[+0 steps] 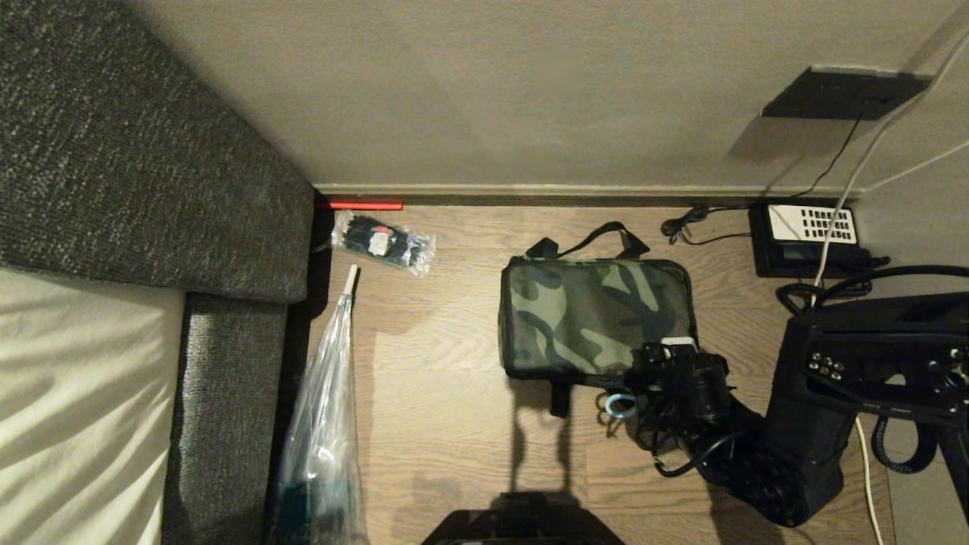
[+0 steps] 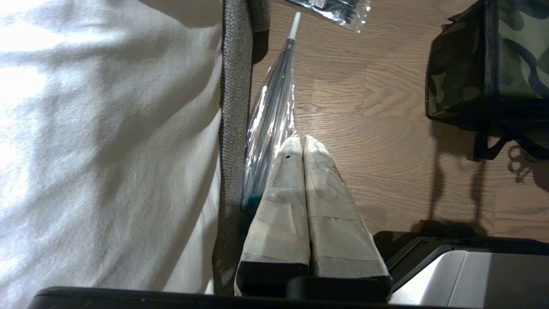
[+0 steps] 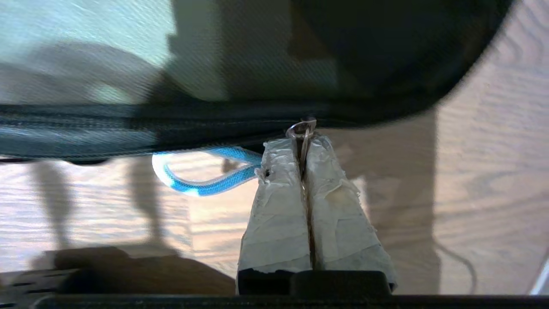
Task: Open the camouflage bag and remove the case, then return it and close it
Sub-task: Open the top of the storage box
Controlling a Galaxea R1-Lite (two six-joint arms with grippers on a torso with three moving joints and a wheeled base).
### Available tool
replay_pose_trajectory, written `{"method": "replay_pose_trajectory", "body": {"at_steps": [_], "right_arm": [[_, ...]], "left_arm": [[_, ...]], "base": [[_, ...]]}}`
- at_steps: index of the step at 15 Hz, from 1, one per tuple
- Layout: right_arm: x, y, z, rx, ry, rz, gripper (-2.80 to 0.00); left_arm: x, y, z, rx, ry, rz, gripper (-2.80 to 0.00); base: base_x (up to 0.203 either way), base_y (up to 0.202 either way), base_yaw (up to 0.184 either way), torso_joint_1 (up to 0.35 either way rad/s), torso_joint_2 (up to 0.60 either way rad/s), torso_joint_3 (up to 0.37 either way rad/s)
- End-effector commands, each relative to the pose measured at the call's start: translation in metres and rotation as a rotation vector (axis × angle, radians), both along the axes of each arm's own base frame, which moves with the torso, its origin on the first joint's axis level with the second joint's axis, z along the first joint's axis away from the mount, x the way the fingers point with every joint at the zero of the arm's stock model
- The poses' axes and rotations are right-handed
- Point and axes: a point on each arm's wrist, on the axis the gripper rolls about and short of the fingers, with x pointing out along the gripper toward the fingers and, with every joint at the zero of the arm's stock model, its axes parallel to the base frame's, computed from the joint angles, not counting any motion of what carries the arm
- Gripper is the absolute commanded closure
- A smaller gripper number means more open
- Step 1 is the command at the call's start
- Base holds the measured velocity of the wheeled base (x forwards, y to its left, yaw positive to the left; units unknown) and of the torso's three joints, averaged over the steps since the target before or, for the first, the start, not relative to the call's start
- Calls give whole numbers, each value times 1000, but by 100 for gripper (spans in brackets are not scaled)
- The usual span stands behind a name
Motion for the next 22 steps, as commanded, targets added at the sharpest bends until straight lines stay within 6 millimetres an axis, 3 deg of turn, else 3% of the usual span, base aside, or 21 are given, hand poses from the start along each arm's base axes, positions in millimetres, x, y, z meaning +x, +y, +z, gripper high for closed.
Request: {"method": "replay_pose_trajectory", "body": {"at_steps": [1, 11, 17, 22], "right_arm": [[-5, -4, -4, -7, 18, -14, 0], [6, -27, 4, -21, -2, -64, 0], [18, -55, 8, -36, -7, -100, 0], [19, -61, 8, -33, -4, -106, 0]], "left_arm": [[0, 0, 0, -1, 0, 1, 0], [0, 0, 0, -1, 0, 1, 0], [0, 0, 0, -1, 0, 1, 0], [0, 0, 0, -1, 0, 1, 0]], "base": [[0, 0, 0, 0, 0, 0], [0, 0, 0, 0, 0, 0], [0, 0, 0, 0, 0, 0], [0, 0, 0, 0, 0, 0]]}}
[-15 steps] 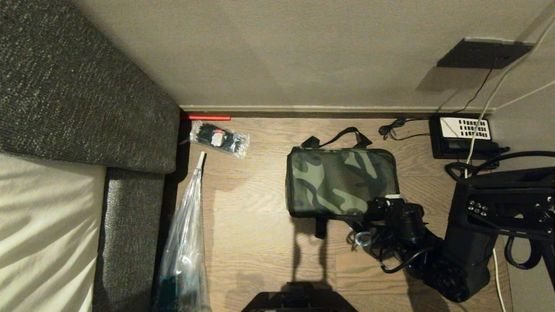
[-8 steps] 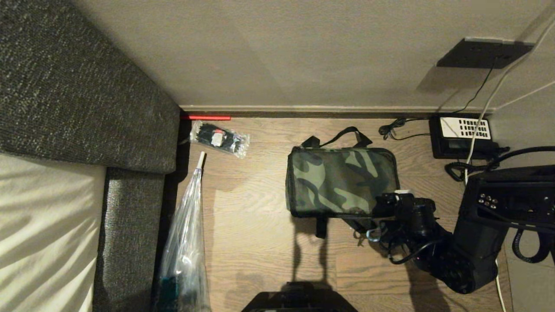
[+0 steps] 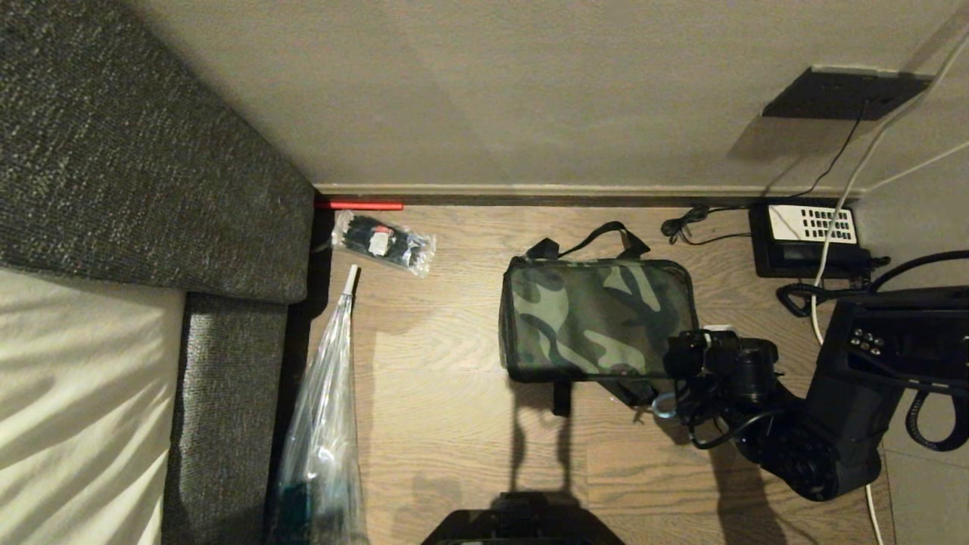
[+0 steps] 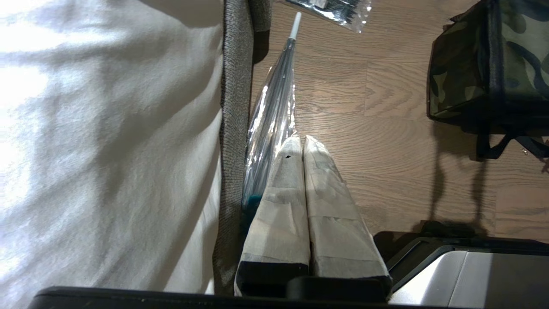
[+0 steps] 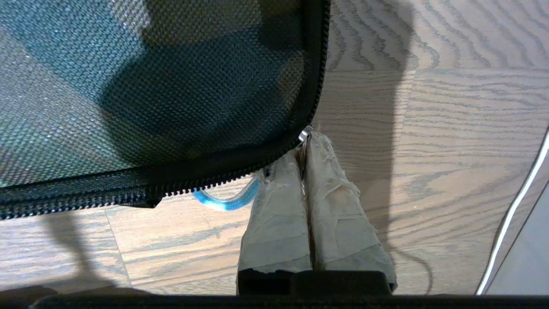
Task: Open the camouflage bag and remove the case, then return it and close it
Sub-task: Open the top of the storage box
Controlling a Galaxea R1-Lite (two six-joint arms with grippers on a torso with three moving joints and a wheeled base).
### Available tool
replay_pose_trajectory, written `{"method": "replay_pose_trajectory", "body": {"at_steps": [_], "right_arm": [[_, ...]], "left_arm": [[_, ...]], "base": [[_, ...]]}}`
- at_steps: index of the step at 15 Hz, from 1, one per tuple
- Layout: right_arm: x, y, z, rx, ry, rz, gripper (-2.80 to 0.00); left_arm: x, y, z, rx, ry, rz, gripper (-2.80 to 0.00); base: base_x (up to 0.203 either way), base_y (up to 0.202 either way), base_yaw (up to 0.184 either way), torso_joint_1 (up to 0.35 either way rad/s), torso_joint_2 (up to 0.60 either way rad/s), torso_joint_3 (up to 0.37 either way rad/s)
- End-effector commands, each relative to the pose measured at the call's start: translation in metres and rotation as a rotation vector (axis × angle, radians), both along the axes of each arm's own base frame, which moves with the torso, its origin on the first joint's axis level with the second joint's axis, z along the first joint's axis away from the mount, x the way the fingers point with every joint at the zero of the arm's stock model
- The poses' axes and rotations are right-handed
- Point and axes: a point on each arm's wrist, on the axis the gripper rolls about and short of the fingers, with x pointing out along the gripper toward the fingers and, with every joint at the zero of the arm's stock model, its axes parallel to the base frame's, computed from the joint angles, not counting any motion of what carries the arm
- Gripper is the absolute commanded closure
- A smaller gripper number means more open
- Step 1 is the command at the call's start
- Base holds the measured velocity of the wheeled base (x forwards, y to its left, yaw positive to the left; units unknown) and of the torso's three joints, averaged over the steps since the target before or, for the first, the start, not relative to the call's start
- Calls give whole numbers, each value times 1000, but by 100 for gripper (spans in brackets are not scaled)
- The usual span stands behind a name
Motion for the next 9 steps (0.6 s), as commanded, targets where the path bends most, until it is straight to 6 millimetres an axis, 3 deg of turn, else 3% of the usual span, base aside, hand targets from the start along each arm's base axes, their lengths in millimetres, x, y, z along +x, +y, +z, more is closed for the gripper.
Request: {"method": "replay_pose_trajectory", "body": {"at_steps": [1, 9], "right_arm": [[-1, -5, 0, 1, 1, -15, 0], [11, -19, 5, 12, -21, 4, 0]], "left_arm": [[0, 0, 0, -1, 0, 1, 0], [0, 0, 0, -1, 0, 1, 0]], "base": [[0, 0, 0, 0, 0, 0], [0, 0, 0, 0, 0, 0]]}}
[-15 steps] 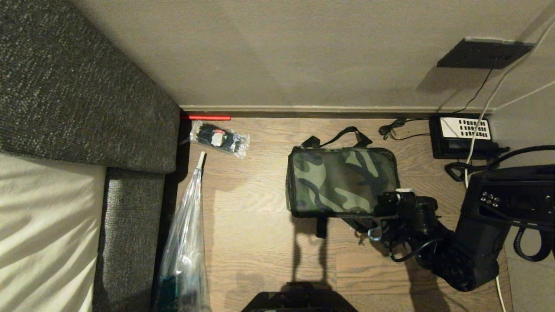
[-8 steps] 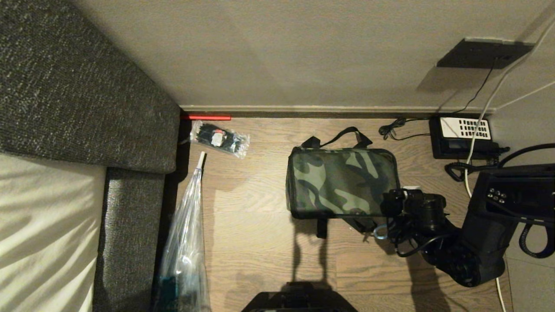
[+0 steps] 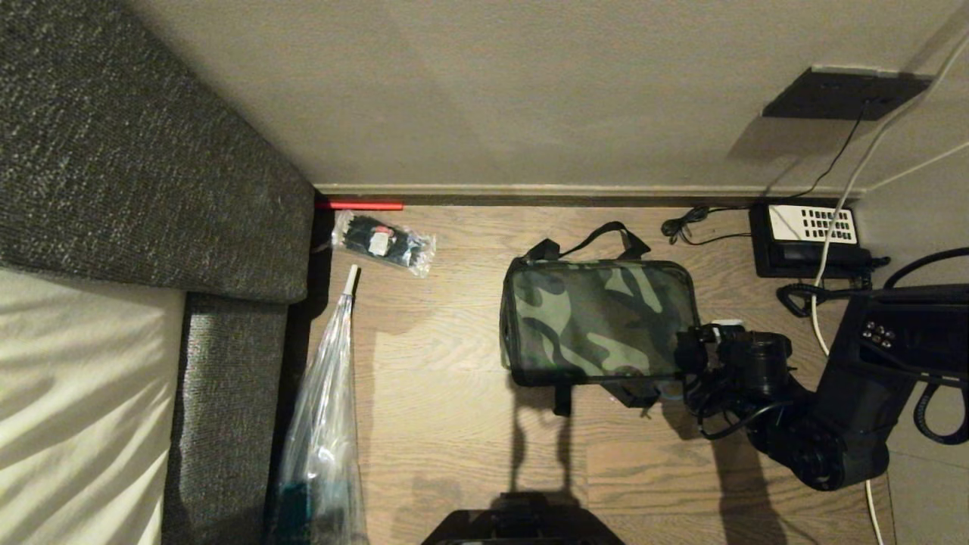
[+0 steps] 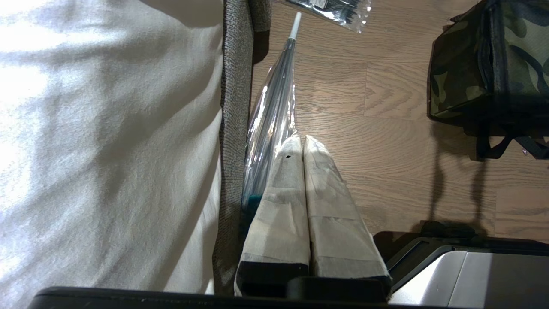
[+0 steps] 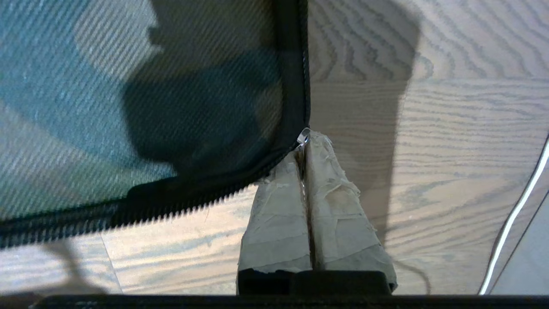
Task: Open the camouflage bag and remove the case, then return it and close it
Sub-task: Open the top of the storage box
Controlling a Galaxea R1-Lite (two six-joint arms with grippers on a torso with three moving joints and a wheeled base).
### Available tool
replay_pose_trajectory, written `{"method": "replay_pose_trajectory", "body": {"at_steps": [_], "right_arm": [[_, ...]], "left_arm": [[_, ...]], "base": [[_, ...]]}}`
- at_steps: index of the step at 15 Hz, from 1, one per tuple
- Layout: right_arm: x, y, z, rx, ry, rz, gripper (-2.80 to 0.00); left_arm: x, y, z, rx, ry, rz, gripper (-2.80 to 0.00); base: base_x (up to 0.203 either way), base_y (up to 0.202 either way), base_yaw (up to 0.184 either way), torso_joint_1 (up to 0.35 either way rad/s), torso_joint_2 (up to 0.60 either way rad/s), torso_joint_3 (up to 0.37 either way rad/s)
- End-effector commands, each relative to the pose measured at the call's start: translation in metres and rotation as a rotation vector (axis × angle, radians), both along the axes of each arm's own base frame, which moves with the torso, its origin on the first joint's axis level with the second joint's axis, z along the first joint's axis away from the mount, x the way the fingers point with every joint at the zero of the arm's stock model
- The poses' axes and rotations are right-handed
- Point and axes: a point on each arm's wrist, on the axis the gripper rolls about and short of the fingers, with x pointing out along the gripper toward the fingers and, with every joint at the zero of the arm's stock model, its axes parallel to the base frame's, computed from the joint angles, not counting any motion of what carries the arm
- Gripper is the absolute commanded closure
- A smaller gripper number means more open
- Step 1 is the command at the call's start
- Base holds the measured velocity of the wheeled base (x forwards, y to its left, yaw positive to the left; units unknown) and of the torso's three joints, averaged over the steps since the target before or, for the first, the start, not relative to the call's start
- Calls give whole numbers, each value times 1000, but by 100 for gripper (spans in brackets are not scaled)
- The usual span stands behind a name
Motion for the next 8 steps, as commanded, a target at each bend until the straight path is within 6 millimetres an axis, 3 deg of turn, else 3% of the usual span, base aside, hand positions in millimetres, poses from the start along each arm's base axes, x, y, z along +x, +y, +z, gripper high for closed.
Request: {"method": "replay_pose_trajectory", "body": {"at_steps": [1, 8], "right_arm": [[3, -3, 3, 7, -17, -7, 0], [2, -8, 20, 46, -51, 33, 0]], "left_arm": [[0, 0, 0, 0, 0, 1, 0], [0, 0, 0, 0, 0, 1, 0]], "base": [[0, 0, 0, 0, 0, 0], [0, 0, 0, 0, 0, 0]]}}
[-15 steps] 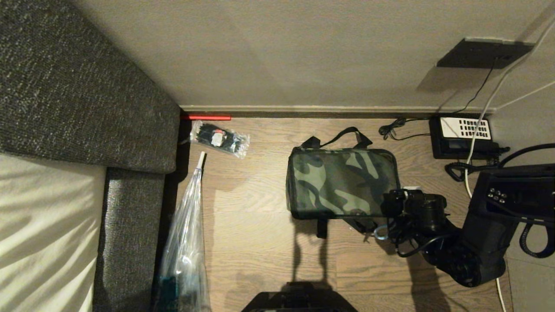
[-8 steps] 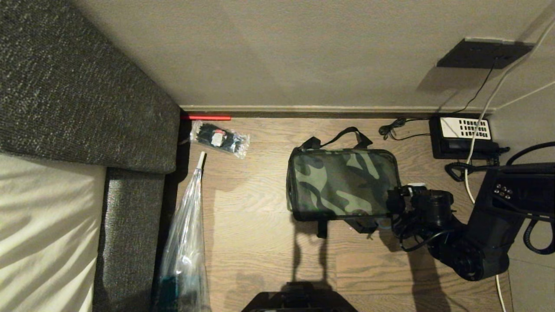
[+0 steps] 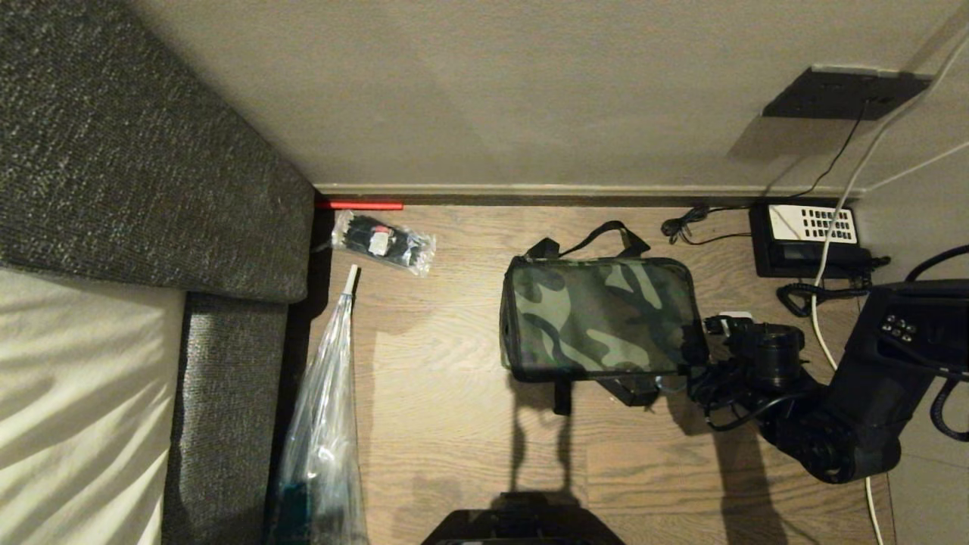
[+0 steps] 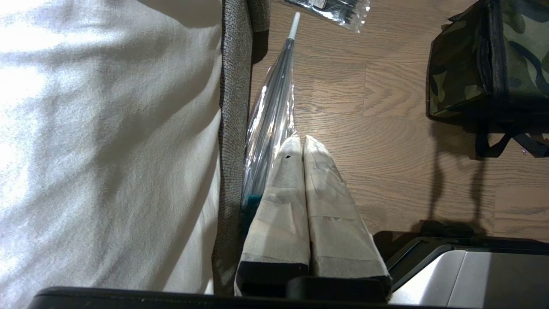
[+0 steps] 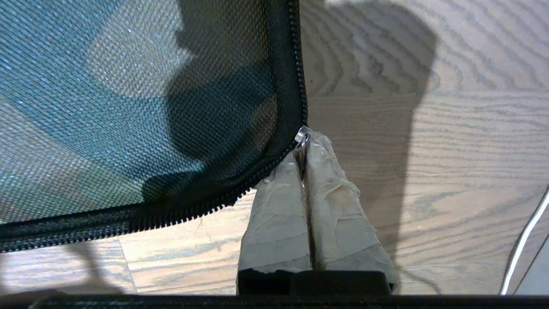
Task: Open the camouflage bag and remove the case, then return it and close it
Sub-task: Open the top of the storage box
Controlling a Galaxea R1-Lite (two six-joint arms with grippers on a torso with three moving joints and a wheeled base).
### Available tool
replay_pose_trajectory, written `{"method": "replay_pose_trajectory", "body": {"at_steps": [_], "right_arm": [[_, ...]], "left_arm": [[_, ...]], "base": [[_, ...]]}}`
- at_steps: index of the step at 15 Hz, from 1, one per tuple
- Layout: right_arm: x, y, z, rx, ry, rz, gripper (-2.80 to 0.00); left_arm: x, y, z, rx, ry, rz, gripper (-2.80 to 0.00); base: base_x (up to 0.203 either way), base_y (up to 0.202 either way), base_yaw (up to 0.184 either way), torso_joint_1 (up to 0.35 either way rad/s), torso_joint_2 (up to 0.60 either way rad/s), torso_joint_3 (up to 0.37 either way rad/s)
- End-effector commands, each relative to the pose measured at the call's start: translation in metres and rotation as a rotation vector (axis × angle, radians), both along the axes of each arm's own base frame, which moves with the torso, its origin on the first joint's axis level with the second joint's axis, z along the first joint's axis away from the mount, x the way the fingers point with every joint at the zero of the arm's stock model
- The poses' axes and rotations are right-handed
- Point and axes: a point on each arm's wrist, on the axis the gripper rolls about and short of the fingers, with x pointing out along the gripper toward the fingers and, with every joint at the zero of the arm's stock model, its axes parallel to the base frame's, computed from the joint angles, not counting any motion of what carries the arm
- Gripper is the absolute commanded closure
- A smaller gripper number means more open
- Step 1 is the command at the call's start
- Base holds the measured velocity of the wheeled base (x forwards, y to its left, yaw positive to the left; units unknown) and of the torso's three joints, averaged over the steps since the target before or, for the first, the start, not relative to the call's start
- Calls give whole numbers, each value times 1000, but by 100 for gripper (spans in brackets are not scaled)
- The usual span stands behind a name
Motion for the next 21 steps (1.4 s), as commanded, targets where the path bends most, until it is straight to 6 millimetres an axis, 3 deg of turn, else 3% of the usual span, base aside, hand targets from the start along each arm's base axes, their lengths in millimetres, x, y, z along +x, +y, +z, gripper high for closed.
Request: {"method": "replay_pose_trajectory", "body": {"at_steps": [1, 5, 9, 12, 21], "right_arm": [[1, -1, 8, 7, -29, 1, 0], [-3, -5, 19, 22, -34, 36, 0], [-8, -11, 2, 0, 46, 34, 0], [-6, -20, 0, -55, 58, 35, 0], [2, -22, -1, -39, 42, 51, 0]], "left_arm": [[0, 0, 0, -1, 0, 0, 0], [0, 0, 0, -1, 0, 0, 0], [0, 0, 0, -1, 0, 0, 0], [0, 0, 0, -1, 0, 0, 0], [0, 0, 0, -1, 0, 0, 0]], "base": [[0, 0, 0, 0, 0, 0], [0, 0, 0, 0, 0, 0], [0, 0, 0, 0, 0, 0], [0, 0, 0, 0, 0, 0], [0, 0, 0, 0, 0, 0]]}}
